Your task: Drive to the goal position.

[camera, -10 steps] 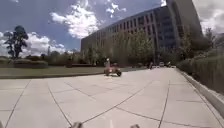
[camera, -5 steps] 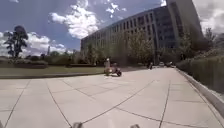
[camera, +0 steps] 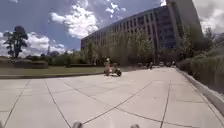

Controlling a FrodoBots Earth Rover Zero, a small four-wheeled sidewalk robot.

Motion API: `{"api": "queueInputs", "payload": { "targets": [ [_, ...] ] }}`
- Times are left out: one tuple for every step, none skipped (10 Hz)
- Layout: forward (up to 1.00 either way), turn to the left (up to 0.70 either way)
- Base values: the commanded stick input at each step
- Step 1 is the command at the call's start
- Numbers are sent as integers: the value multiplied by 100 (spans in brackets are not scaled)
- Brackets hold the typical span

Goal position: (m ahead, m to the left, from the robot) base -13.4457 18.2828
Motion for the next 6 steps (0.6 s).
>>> {"api": "queueInputs", "payload": {
  "targets": [
    [70,35],
    [70,35],
    [70,35],
    [70,35],
    [70,35],
    [70,23]
  ]
}}
